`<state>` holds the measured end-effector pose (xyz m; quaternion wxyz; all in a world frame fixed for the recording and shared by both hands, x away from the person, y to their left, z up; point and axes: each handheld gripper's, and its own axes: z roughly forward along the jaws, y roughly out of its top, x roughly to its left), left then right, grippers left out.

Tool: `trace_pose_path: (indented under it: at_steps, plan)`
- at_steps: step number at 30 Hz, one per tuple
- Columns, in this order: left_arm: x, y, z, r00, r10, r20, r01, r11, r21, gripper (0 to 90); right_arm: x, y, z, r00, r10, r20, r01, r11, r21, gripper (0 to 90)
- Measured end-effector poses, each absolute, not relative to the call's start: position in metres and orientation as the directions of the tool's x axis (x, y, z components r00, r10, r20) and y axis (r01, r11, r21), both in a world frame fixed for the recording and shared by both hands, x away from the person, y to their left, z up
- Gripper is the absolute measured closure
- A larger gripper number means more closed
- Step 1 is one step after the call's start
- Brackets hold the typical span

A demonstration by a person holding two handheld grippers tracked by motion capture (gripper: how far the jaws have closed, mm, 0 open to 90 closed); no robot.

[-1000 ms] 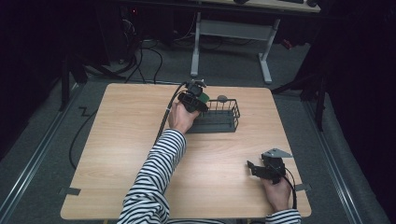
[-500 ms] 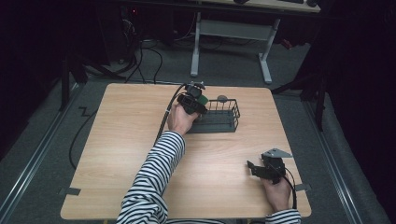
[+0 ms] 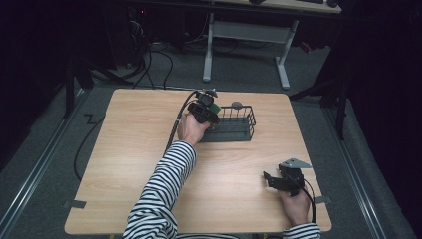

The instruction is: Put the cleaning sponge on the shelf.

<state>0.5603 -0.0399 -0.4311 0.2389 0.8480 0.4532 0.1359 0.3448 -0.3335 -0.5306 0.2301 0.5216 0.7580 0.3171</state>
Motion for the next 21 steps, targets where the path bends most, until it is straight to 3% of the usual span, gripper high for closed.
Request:
trace_pose_path:
  at_steps: [10, 18, 21]
  plan:
    - [0.560, -0.037, -0.433, 0.564, 0.826, 0.002, 0.705, -0.483, 0.519, 28.0, 0.345, -0.333, -0.531, -0.350, 0.937, -0.018, 0.645, 0.255, 0.720, 28.1]
    - [0.559, -0.033, -0.429, 0.573, 0.820, -0.001, 0.702, -0.490, 0.518, 17.2, 0.345, -0.333, -0.531, -0.348, 0.937, -0.016, 0.646, 0.252, 0.721, 28.1]
    - [0.557, -0.029, -0.425, 0.576, 0.817, 0.001, 0.691, -0.488, 0.534, 16.9, 0.345, -0.333, -0.531, -0.349, 0.937, -0.017, 0.645, 0.253, 0.721, 28.1]
